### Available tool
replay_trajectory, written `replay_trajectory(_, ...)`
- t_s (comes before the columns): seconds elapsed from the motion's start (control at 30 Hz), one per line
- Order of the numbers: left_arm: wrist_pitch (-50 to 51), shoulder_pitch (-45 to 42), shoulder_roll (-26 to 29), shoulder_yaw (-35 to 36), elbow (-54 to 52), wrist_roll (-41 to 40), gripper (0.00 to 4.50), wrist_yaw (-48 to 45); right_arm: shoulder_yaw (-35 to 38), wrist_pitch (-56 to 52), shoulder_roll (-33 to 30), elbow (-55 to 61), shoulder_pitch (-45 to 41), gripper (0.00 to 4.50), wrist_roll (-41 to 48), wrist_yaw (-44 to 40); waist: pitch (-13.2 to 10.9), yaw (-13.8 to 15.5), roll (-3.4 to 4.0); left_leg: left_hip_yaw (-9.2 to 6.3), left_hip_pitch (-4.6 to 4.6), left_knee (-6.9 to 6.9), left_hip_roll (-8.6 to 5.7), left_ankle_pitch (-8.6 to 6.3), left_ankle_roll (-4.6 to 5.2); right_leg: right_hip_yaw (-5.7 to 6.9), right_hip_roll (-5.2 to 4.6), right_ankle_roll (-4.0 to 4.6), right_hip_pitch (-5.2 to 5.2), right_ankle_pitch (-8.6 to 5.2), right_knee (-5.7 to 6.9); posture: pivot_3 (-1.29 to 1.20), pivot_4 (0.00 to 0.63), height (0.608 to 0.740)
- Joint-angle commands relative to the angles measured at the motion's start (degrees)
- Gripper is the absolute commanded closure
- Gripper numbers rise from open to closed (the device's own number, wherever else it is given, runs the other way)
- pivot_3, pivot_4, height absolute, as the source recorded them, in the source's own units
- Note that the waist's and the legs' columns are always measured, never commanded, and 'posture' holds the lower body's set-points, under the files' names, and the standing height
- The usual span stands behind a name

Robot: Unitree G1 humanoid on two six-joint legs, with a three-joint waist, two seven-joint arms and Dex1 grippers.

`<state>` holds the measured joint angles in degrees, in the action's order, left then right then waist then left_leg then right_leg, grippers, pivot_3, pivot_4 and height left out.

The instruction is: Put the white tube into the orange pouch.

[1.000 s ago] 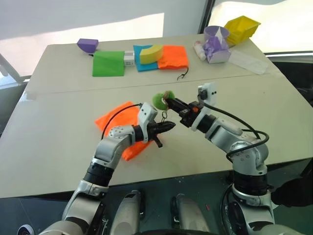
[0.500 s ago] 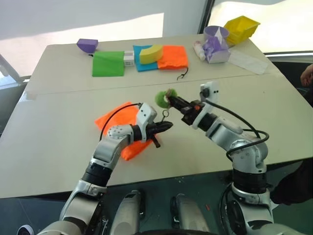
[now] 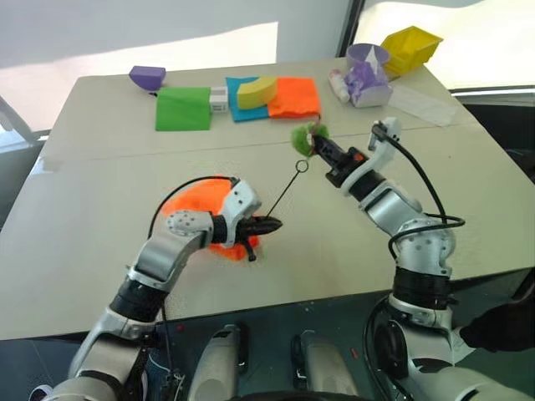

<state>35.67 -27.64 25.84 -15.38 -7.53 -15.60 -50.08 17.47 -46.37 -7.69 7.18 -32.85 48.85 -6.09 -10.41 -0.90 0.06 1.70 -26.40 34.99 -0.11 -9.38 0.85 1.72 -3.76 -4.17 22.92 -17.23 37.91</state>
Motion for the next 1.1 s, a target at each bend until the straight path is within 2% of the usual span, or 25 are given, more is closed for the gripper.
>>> replay_trajectory(0.03, 3.29, 2.76, 4.53, -0.92, -4.02, -0.10, 4.47, -2.24, 4.36, 5.48, -1.53, 0.91, -3.22, 4.50, -0.26, 1.31, -0.02, -0.03, 0.03, 0.00, 0.00, -0.01, 0.00, 0.00, 0.00, 0.00, -0.01, 0.00, 0.01, 0.00, 0.00, 0.00, 0.150, 0.740)
replay_trajectory(0.23, 2.22, 7.57, 10.40, -0.21, -6.92, -0.44, 4.47, -4.41, 5.94, 7.29, -3.42, -2.23, -4.98, 4.50, -1.16, 2.18, -0.03, -0.09, 0.04, 0.01, -0.06, -0.06, 0.00, 0.00, 0.00, -0.02, -0.02, 0.02, 0.10, -0.01, -0.01, 0.00, 0.150, 0.740)
replay_trajectory(0.43, 1.47, 10.23, 12.25, 1.04, -7.39, -1.52, 4.47, -4.62, 7.29, 9.29, -5.37, -4.95, -5.82, 4.50, -2.26, 2.86, -0.03, -0.04, 0.05, 0.00, -0.12, -0.08, 0.00, -0.01, -0.02, -0.03, -0.05, 0.03, 0.18, -0.01, -0.01, 0.00, 0.150, 0.740)
replay_trajectory(0.7, 1.75, 9.53, 10.22, 1.64, -6.02, -2.97, 4.47, -2.47, 3.62, 7.47, -6.38, -4.35, -3.92, 4.50, -3.63, 0.00, -0.03, -0.08, 0.05, 0.02, -0.13, -0.16, 0.00, -0.01, -0.01, -0.03, -0.05, 0.03, 0.22, -0.01, -0.02, 0.00, 0.150, 0.740)
replay_trajectory(0.8, 0.53, 7.90, 7.45, 3.48, -3.96, -4.13, 4.47, -1.02, -3.00, 2.48, -8.43, -2.44, 0.85, 4.50, -5.54, -4.46, -0.02, 0.10, 0.06, 0.03, -0.13, -0.15, 0.00, 0.00, -0.01, -0.03, -0.05, 0.02, 0.22, -0.01, -0.02, 0.00, 0.150, 0.740)
replay_trajectory(0.83, -0.80, 7.31, 6.56, 4.20, -3.32, -4.42, 3.82, -0.83, -6.82, 1.12, -10.20, -1.45, 3.06, 4.50, -7.54, -6.40, -0.02, 0.31, 0.06, 0.04, -0.12, -0.15, -0.01, 0.00, -0.01, -0.03, -0.05, 0.02, 0.20, -0.01, -0.02, 0.00, 0.150, 0.740)
replay_trajectory(0.87, -1.73, 6.96, 6.00, 4.62, -2.94, -4.51, 3.48, -0.80, -9.26, 0.52, -11.46, -0.81, 4.46, 4.50, -8.95, -7.65, -0.01, 0.37, 0.04, 0.04, -0.13, -0.14, -0.01, 0.00, -0.01, -0.02, -0.05, 0.03, 0.19, -0.01, -0.03, 0.00, 0.150, 0.740)
replay_trajectory(0.93, -2.80, 6.29, 5.24, 6.02, -2.97, -4.74, 2.47, -0.02, -12.46, -1.33, -13.21, 1.17, 7.81, 3.75, -9.10, -10.43, -0.01, 0.17, 0.04, 0.04, -0.12, -0.12, -0.01, -0.01, -0.01, -0.03, -0.06, 0.03, 0.16, -0.01, -0.07, 0.00, 0.150, 0.740)
replay_trajectory(1.0, -2.09, 5.72, 5.26, 8.37, -3.74, -6.95, 1.47, -0.37, -12.28, -1.37, -14.17, 1.60, 8.72, 2.93, -10.17, -10.33, -0.02, -0.27, 0.05, 0.04, -0.10, -0.12, 0.00, -0.01, -0.01, -0.03, -0.06, 0.02, 0.17, -0.01, -0.07, 0.00, 0.150, 0.740)
replay_trajectory(1.07, -1.76, 5.45, 6.60, 10.46, -4.34, -8.71, 1.39, -1.82, -13.10, -0.46, -17.73, 1.93, 8.95, 1.80, -12.49, -13.14, -0.07, -0.29, 0.13, 0.05, -0.11, -0.11, 0.01, 0.00, 0.00, -0.03, -0.06, 0.02, 0.24, 0.00, 0.00, 0.00, 0.150, 0.740)
replay_trajectory(1.1, -2.36, 5.21, 7.16, 11.80, -3.76, -8.95, 1.39, -1.90, -14.34, -0.32, -20.54, 2.35, 9.43, 1.38, -13.80, -15.73, -0.07, -0.04, 0.14, 0.05, -0.11, -0.10, 0.01, 0.00, 0.00, -0.03, -0.06, 0.03, 0.26, 0.00, 0.05, 0.00, 0.150, 0.740)
